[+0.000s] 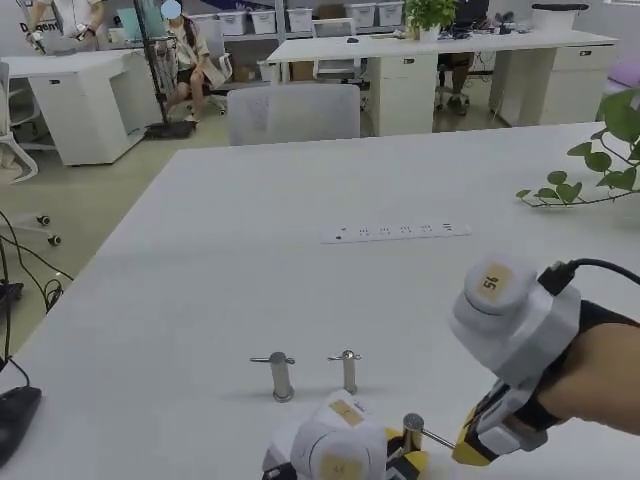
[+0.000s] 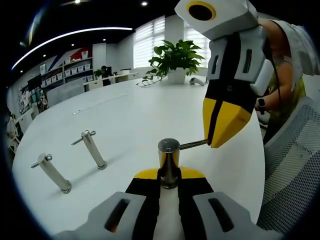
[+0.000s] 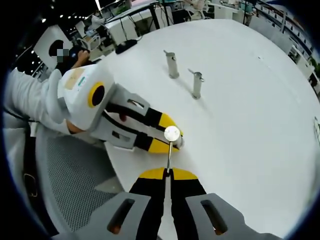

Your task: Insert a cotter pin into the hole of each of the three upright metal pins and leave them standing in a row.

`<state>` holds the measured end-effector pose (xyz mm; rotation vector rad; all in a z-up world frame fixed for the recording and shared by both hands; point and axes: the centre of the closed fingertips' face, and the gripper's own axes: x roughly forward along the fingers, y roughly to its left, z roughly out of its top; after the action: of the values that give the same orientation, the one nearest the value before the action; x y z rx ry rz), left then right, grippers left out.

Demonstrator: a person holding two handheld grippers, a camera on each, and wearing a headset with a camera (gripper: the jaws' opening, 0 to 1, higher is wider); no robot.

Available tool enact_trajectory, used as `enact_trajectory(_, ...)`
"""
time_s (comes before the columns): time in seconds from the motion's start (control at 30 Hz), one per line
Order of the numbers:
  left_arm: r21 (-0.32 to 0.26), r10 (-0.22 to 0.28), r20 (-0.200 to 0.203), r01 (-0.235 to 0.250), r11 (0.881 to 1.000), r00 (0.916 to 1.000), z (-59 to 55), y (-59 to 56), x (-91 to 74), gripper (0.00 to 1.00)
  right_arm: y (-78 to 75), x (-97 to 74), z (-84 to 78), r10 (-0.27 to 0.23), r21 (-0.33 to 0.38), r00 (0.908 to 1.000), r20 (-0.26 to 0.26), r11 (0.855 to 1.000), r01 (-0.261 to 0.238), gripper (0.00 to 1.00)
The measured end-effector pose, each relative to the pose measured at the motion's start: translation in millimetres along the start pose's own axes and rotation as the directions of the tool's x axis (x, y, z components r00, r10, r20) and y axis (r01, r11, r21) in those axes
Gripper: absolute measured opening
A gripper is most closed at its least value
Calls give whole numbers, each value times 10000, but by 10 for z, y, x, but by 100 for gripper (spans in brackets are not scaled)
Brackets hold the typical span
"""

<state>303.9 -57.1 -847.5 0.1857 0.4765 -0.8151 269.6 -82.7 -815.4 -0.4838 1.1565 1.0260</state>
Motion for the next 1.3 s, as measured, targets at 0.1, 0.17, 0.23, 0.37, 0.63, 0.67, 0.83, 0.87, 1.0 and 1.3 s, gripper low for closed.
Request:
enact_trajectory(0.1,-2,14,1,-14,10000,10000,0,3,2,11,2,6,7,14,69,10000,-37,10000,-14,3)
enact_trajectory(0.17,-6,24,6,-24,10000,10000,0,8,3,11,-4,14,10,-12,72,10000,-54,10000,12,3)
enact_trajectory(0.23,-5,35,11,-35,10000,10000,0,13,5,11,-5,15,13,-26,87,10000,-32,10000,27,3)
enact_trajectory(0.37,-3,41,16,-41,10000,10000,-1,15,6,11,-7,23,32,-119,56,9999,-19,9999,120,3)
enact_trajectory(0.63,-74,30,33,-30,10000,10000,1,20,5,10,-9,24,78,-146,83,9999,40,9999,146,3)
enact_trajectory(0.67,-82,30,44,-29,10000,10000,3,22,6,10,-10,23,84,-154,82,9999,36,9998,154,3)
enact_trajectory(0.83,-91,10,56,-9,10000,10000,7,21,4,10,-20,45,119,-208,64,9998,78,9998,207,4)
enact_trajectory(0.87,-86,7,53,-6,10000,10000,7,20,3,10,-23,50,135,-238,11,9997,109,9997,238,4)
enact_trajectory(1.0,-104,-9,60,10,9999,10000,9,18,1,10,-21,58,165,-248,-41,9996,155,9997,249,4)
enact_trajectory(1.3,-73,-46,80,46,10000,10000,9,12,-1,10,-30,90,243,-291,-151,9992,278,9994,296,4)
